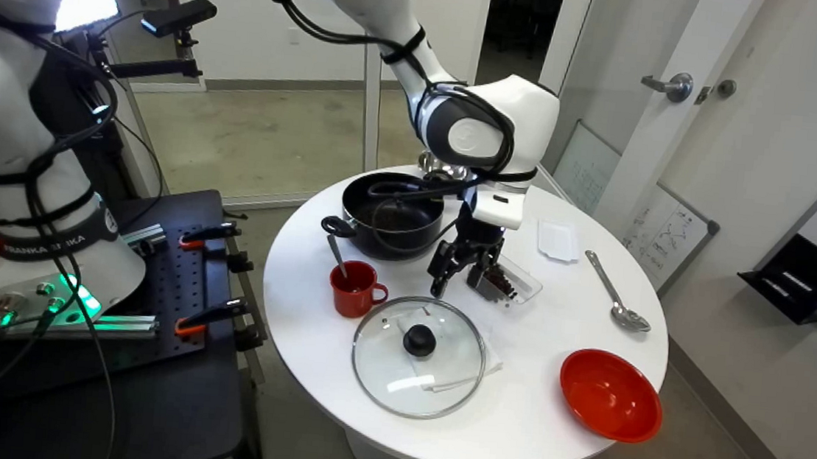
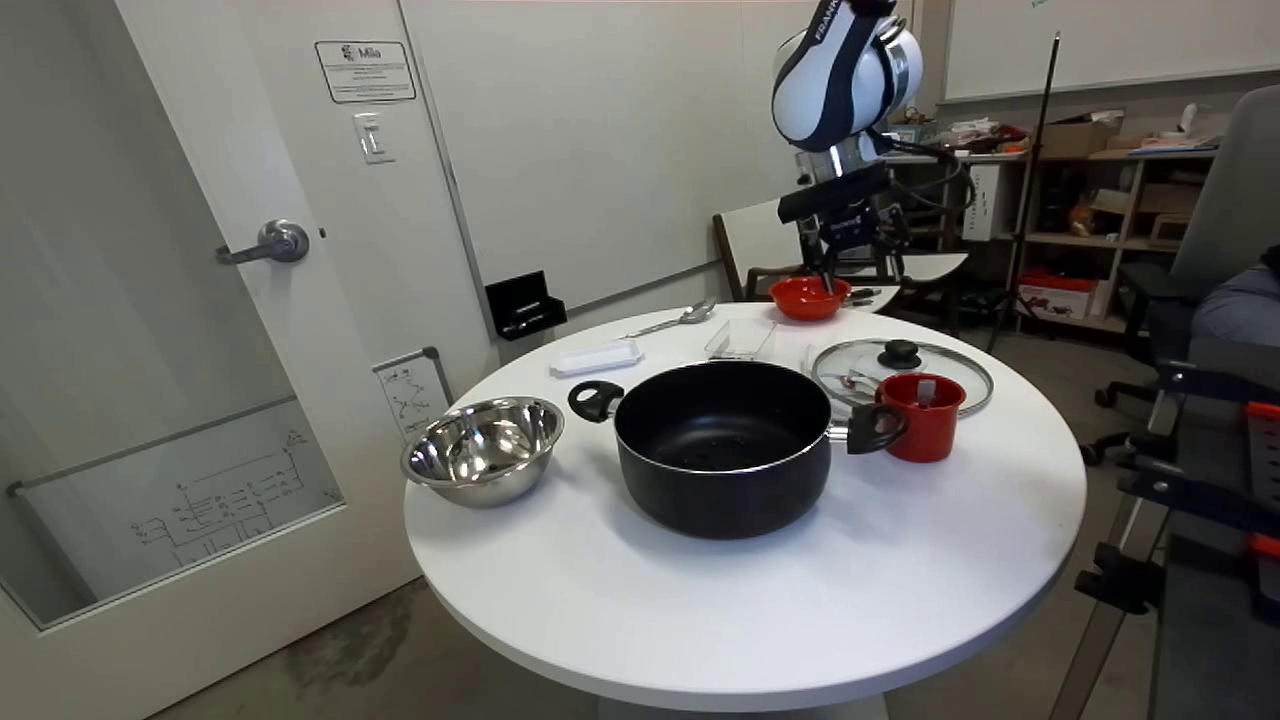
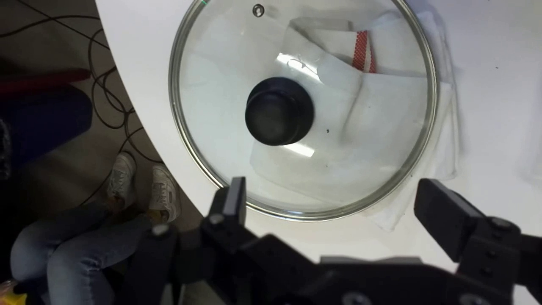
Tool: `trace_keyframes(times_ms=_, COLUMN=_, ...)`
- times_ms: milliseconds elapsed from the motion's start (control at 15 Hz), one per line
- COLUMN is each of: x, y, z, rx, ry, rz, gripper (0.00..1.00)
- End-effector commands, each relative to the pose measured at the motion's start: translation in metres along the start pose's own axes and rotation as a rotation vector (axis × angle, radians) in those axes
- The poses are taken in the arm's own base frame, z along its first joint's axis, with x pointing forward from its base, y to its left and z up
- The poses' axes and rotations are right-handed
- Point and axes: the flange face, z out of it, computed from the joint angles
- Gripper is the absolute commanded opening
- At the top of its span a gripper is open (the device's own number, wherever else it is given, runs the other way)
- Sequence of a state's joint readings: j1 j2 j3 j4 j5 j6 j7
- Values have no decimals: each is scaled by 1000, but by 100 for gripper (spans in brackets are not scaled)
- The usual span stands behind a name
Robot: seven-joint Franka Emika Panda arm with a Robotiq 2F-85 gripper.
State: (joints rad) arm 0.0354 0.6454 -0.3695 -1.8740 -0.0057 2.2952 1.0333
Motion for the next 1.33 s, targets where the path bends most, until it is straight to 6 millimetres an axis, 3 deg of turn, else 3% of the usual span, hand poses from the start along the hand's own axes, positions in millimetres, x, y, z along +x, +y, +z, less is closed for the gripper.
trace_keyframes(times_ms=0, x=7, y=1, z=-4, rx=18, ry=-52, rz=-9, gripper=100)
trace_keyframes(times_ms=133, x=14, y=18, z=1, rx=65, ry=-79, rz=7, gripper=100)
trace_keyframes(times_ms=400, x=34, y=89, z=30, rx=111, ry=-104, rz=60, gripper=100)
trace_keyframes(times_ms=600, x=30, y=138, z=58, rx=194, ry=-66, rz=24, gripper=100)
trace_keyframes(times_ms=733, x=19, y=160, z=76, rx=212, ry=-46, rz=-13, gripper=100)
trace_keyframes(times_ms=1000, x=-10, y=168, z=88, rx=242, ry=-17, rz=-128, gripper=100)
trace_keyframes(times_ms=1267, x=-33, y=150, z=71, rx=325, ry=9, rz=-163, gripper=100)
